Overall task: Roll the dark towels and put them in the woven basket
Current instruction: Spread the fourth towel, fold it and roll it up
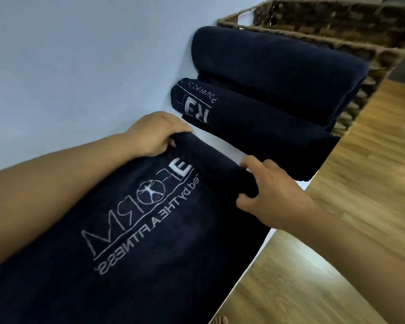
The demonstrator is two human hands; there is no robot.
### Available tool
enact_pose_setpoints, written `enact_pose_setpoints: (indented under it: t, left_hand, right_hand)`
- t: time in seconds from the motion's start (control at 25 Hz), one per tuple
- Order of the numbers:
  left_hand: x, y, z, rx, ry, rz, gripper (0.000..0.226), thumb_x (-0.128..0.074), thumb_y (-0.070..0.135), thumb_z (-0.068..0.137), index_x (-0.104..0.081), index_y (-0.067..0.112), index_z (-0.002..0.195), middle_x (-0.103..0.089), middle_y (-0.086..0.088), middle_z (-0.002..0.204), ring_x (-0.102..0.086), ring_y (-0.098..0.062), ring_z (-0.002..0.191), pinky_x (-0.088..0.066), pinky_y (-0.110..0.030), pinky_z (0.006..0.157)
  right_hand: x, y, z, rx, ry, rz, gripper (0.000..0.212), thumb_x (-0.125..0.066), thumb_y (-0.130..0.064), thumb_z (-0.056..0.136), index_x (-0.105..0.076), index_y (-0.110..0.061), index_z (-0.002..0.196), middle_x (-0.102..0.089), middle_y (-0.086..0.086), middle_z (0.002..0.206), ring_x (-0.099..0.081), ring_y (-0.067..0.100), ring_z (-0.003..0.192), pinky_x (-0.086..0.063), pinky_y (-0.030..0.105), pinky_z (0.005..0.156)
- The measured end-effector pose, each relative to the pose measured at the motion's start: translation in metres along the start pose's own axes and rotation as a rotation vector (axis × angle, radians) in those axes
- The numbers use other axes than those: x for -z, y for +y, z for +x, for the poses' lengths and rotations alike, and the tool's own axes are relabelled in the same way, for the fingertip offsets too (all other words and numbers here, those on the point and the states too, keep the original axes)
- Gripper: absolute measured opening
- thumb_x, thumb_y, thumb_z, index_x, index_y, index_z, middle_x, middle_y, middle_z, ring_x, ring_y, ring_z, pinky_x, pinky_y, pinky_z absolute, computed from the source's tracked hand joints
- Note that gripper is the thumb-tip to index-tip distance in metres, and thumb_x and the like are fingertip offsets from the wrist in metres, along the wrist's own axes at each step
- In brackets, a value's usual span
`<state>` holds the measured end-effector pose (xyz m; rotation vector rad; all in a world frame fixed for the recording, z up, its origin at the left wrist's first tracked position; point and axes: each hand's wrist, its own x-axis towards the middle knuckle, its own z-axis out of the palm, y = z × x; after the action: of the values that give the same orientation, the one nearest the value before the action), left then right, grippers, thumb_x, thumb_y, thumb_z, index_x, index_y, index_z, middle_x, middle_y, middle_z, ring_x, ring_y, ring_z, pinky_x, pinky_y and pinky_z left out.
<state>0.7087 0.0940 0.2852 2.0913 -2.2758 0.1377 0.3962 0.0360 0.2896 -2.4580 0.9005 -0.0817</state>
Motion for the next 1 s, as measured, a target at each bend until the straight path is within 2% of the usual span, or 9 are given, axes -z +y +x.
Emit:
enact_pose_setpoints:
  t: [0.24,0.32,0.4,0.52,0.64,0.72,0.8,0.88,1.0]
  left_hand:
    - [-0.025,0.007,-0.043,0.111,0.204,-0.016,0.065,-0.055,-0.010,0.080,-0.049,0.014,0.141,-0.048,-0.006,0.146,-0.036,-0.028,0.140,-0.026,-0.043,0.116]
    - [-0.026,0.002,-0.070,0.069,0.190,0.000,0.053,-0.052,0.010,0.093,-0.043,0.013,0.145,-0.041,-0.003,0.151,-0.029,-0.021,0.144,-0.022,-0.039,0.119]
    - [-0.022,-0.001,-0.094,0.038,0.214,0.001,0.045,-0.039,0.029,0.101,-0.047,0.014,0.142,-0.044,0.000,0.148,-0.030,-0.011,0.143,-0.024,-0.031,0.118]
    - [0.000,0.000,-0.101,0.051,0.241,0.024,0.047,-0.039,0.047,0.100,-0.061,0.015,0.126,-0.066,0.000,0.125,-0.059,-0.019,0.120,-0.040,-0.035,0.099]
    - [0.036,0.002,-0.070,0.206,0.003,-0.032,0.052,-0.078,0.034,0.078,-0.060,0.026,0.126,-0.070,0.006,0.092,-0.059,-0.017,0.085,-0.040,-0.027,0.076]
    - [0.047,0.001,-0.046,0.201,-0.220,-0.047,0.057,-0.085,0.024,0.069,-0.063,0.028,0.121,-0.060,0.012,0.081,-0.055,-0.015,0.082,-0.036,-0.025,0.070]
    - [0.047,0.000,-0.028,0.174,-0.311,-0.042,0.049,-0.087,0.018,0.063,-0.064,0.025,0.106,-0.052,0.011,0.091,-0.050,-0.016,0.092,-0.035,-0.027,0.073]
    - [0.042,-0.002,-0.017,0.177,-0.413,-0.068,0.049,-0.085,0.009,0.061,-0.052,0.023,0.095,-0.053,0.008,0.108,-0.048,-0.018,0.100,-0.043,-0.034,0.080]
    - [0.035,0.003,-0.006,0.225,-0.563,-0.131,0.056,-0.072,-0.002,0.071,-0.043,0.029,0.108,-0.059,0.002,0.102,-0.060,-0.026,0.091,-0.052,-0.044,0.079]
  right_hand:
    - [-0.024,0.001,-0.007,0.238,0.333,-0.467,0.053,-0.077,-0.015,0.068,-0.050,-0.017,0.114,-0.042,0.012,0.093,-0.040,0.028,0.081,-0.044,0.038,0.064]
    - [-0.038,-0.005,-0.025,0.277,0.390,-0.514,0.052,-0.073,-0.020,0.076,-0.053,-0.013,0.123,-0.050,0.026,0.112,-0.049,0.043,0.100,-0.050,0.055,0.082]
    - [-0.050,-0.016,-0.044,0.324,0.348,-0.533,0.051,-0.049,-0.039,0.093,-0.052,-0.009,0.134,-0.042,0.033,0.140,-0.041,0.053,0.129,-0.033,0.070,0.103]
    - [-0.071,-0.028,-0.066,0.379,0.197,-0.550,0.065,-0.032,-0.050,0.093,-0.059,-0.004,0.130,-0.032,0.032,0.151,-0.032,0.052,0.138,-0.020,0.066,0.110]
    - [-0.069,-0.034,-0.073,0.448,0.192,-0.517,0.058,-0.033,-0.043,0.092,-0.061,-0.007,0.129,-0.046,0.030,0.143,-0.044,0.049,0.132,-0.032,0.060,0.110]
    - [-0.049,-0.037,-0.061,0.481,0.237,-0.427,0.050,-0.038,-0.027,0.087,-0.060,-0.017,0.131,-0.064,0.020,0.124,-0.062,0.040,0.111,-0.055,0.050,0.089]
    - [-0.023,-0.041,-0.040,0.420,0.199,-0.283,0.044,-0.049,-0.026,0.091,-0.053,-0.027,0.134,-0.062,-0.001,0.108,-0.060,0.024,0.095,-0.055,0.035,0.070]
    - [-0.010,-0.037,-0.019,0.247,0.067,-0.116,0.051,-0.054,-0.045,0.092,-0.039,-0.033,0.139,-0.045,-0.007,0.113,-0.045,0.015,0.108,-0.048,0.029,0.080]
    - [-0.017,-0.032,-0.011,0.146,-0.079,-0.112,0.074,-0.049,-0.056,0.091,-0.010,-0.033,0.150,-0.033,-0.002,0.131,-0.034,0.019,0.122,-0.045,0.032,0.093]
